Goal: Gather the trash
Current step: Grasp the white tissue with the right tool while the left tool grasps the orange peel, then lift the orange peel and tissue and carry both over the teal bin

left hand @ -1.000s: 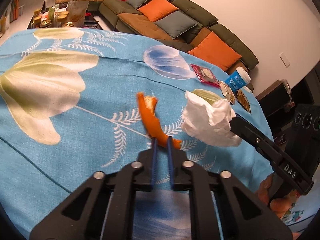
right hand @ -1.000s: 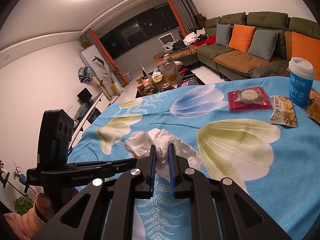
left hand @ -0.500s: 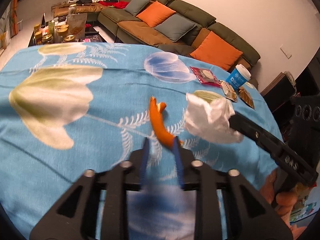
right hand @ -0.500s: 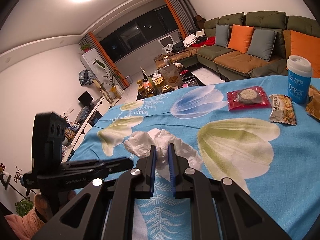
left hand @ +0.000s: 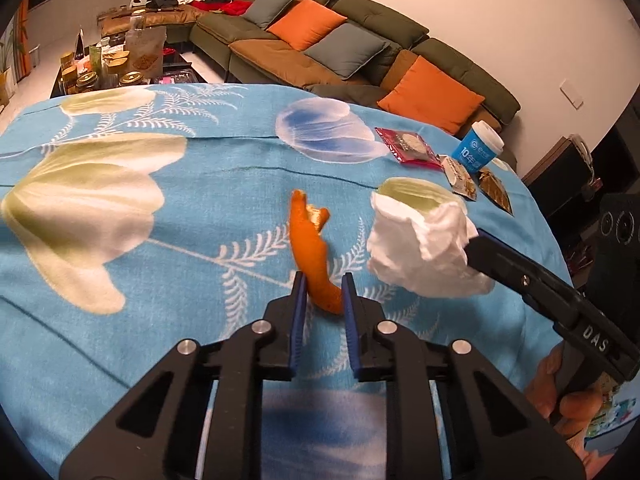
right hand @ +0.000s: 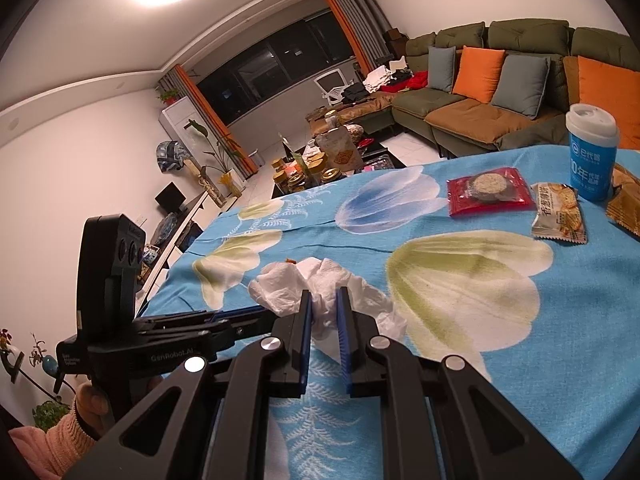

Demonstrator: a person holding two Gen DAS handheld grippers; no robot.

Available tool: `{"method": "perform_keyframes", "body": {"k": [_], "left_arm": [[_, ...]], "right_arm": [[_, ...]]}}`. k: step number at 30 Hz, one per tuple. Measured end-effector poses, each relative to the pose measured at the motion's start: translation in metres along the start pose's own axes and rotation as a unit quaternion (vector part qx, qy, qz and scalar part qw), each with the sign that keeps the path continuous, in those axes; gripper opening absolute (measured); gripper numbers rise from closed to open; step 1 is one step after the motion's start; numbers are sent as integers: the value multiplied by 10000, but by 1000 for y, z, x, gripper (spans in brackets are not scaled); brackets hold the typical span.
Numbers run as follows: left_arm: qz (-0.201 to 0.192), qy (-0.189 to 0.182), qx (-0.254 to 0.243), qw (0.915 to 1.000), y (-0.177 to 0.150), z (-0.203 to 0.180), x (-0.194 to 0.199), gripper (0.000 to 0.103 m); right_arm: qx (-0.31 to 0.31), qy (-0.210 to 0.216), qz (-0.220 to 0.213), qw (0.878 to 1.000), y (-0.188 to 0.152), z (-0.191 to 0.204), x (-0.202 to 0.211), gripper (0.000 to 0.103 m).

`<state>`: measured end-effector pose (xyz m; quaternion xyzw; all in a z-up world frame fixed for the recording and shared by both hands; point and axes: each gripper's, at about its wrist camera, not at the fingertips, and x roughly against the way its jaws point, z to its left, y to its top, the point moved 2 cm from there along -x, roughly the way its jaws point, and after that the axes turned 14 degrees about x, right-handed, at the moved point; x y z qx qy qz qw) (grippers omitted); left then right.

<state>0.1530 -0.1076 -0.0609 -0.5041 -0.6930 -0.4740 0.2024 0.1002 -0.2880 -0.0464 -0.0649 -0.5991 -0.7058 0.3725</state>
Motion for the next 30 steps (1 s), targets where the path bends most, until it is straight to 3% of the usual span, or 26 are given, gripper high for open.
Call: {"method": "perform_keyframes", "body": {"k": [21, 30], "left_arm": [[-644, 596, 102, 9961, -67, 78, 118, 14], [-816, 699, 214, 9940, -89, 96, 147, 14]], "right_arm": [[337, 789, 35, 9963, 2, 68, -18, 11], [441, 1120, 113, 9927, -2, 97, -30, 11]]}}
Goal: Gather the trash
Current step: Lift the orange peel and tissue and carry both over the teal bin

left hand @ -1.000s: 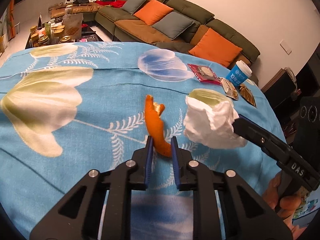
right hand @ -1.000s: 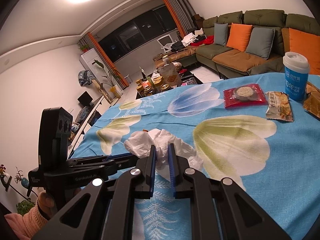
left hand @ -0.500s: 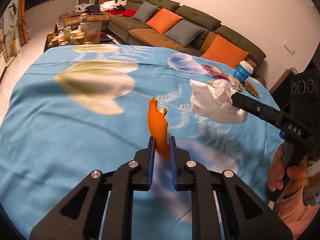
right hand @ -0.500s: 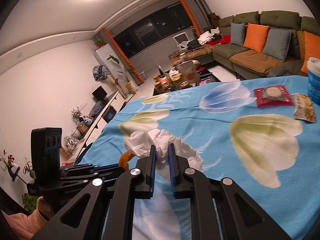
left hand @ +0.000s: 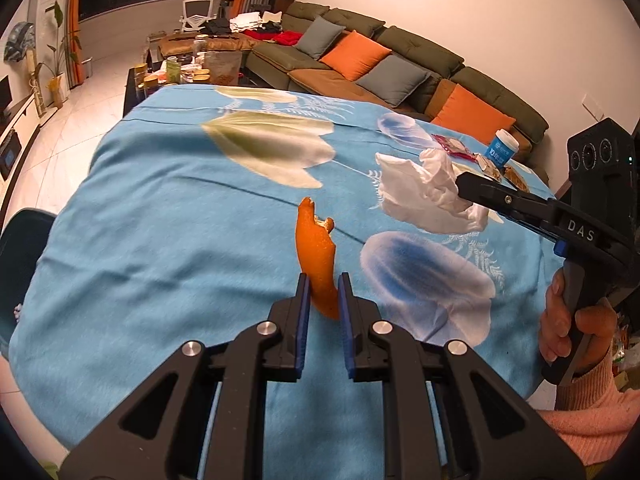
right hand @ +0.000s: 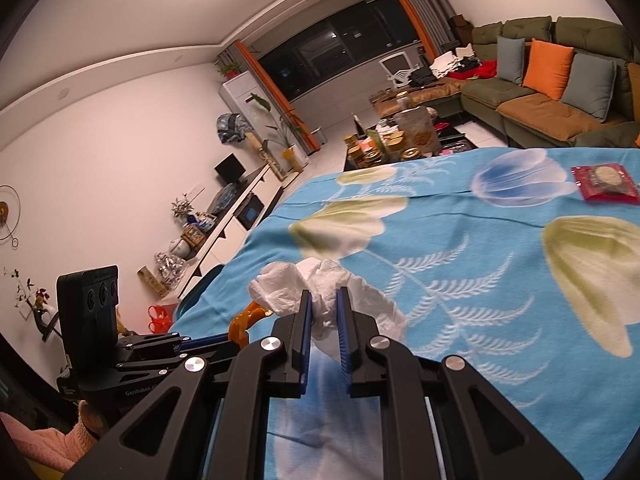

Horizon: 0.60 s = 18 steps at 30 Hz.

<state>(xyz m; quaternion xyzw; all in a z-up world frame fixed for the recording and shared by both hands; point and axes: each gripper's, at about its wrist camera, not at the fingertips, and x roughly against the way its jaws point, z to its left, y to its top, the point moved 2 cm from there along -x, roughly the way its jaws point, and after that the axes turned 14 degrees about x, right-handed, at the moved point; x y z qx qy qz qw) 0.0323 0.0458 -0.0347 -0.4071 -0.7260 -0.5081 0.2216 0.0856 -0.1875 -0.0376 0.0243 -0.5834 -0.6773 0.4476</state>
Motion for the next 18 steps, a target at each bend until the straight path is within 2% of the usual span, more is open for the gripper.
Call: {"method": "perform_keyframes", "body": {"k": [18], "left_arm": [[-243, 176, 322, 9990, -10, 32, 29, 14]], "right_arm": [[218, 349, 192, 9990, 0, 35, -25, 11]]}}
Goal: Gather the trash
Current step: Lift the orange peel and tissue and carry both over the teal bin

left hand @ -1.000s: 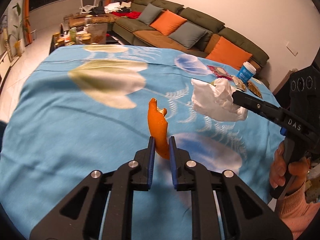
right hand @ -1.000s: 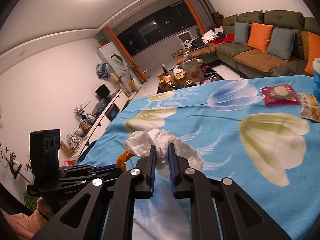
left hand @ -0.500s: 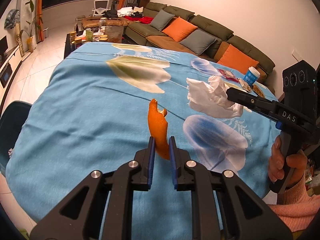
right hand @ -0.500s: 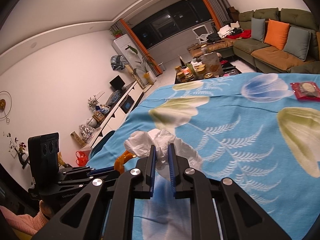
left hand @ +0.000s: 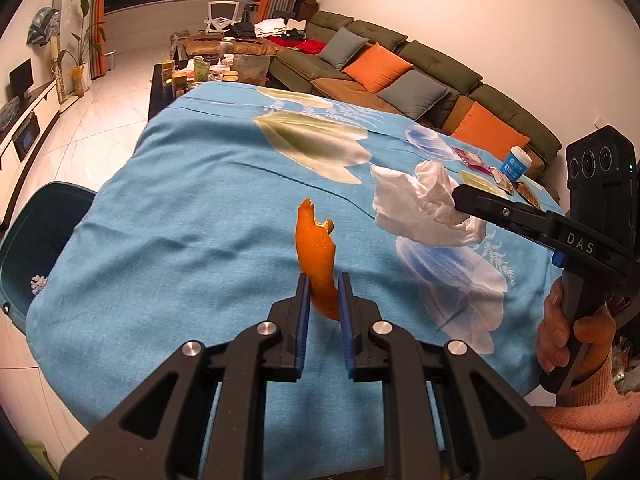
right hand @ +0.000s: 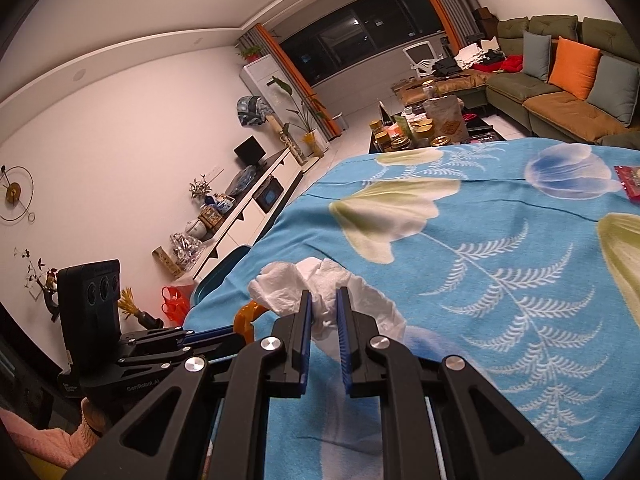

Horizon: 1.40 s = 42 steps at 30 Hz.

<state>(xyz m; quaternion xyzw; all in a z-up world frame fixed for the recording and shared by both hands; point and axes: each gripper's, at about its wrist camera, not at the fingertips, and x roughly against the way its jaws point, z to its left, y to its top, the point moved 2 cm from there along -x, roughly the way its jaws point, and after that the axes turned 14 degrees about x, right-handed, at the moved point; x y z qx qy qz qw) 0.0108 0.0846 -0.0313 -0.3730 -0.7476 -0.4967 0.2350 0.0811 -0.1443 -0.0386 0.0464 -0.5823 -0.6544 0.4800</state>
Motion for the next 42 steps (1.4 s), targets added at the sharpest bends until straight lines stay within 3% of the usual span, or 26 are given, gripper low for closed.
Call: {"method": "perform_keyframes", "body": {"k": [42], "left_arm": [[-499, 299, 512, 9970, 10, 50, 30, 14]], "right_arm": [[365, 407, 275, 9981, 15, 41, -55, 11]]}}
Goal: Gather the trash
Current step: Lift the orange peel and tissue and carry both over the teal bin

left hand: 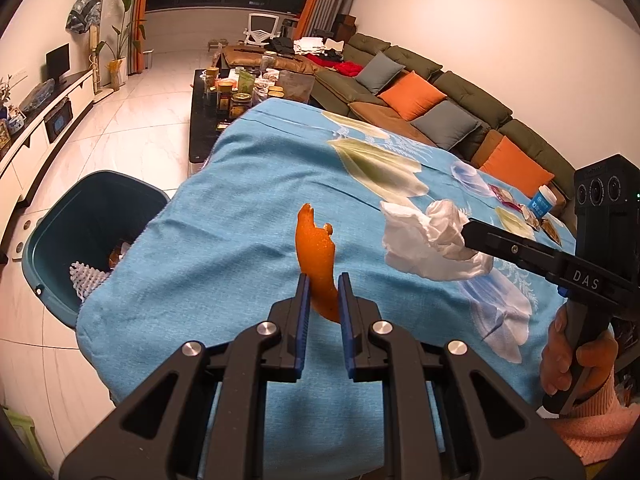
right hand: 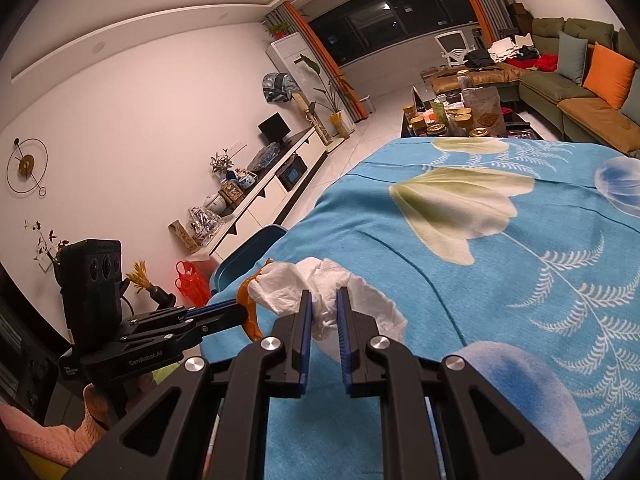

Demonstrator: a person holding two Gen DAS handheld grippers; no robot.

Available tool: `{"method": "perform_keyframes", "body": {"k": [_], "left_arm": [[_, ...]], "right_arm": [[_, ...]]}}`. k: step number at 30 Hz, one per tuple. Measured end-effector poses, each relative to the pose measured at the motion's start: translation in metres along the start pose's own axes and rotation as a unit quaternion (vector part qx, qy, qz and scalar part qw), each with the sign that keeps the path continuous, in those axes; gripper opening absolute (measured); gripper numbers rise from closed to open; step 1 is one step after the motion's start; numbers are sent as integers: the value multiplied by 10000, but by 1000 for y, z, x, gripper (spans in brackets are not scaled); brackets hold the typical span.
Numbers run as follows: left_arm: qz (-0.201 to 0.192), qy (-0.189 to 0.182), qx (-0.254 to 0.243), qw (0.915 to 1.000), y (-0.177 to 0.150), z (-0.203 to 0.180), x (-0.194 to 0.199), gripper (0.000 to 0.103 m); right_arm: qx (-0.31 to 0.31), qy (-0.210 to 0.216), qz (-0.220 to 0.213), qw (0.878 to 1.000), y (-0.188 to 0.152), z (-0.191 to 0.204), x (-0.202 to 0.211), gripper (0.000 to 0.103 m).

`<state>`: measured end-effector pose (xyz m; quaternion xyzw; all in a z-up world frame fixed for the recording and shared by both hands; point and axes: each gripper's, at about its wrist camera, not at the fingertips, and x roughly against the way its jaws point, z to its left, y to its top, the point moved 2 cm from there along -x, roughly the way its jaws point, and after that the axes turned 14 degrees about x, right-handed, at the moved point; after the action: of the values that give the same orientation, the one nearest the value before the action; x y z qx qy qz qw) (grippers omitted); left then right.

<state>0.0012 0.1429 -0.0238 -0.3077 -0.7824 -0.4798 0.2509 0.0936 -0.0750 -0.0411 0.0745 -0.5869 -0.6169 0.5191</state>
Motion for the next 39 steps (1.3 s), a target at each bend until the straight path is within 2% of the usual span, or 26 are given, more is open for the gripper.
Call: {"method": "perform_keyframes", "body": {"k": [29, 39], "left_arm": [[-204, 131, 229, 9994, 12, 23, 13, 13], [-80, 186, 241, 9995, 9, 30, 6, 13]], "right_arm": [[296, 276, 91, 9991, 20, 27, -26, 11], [313, 299, 121, 9990, 19, 28, -31, 11]]}}
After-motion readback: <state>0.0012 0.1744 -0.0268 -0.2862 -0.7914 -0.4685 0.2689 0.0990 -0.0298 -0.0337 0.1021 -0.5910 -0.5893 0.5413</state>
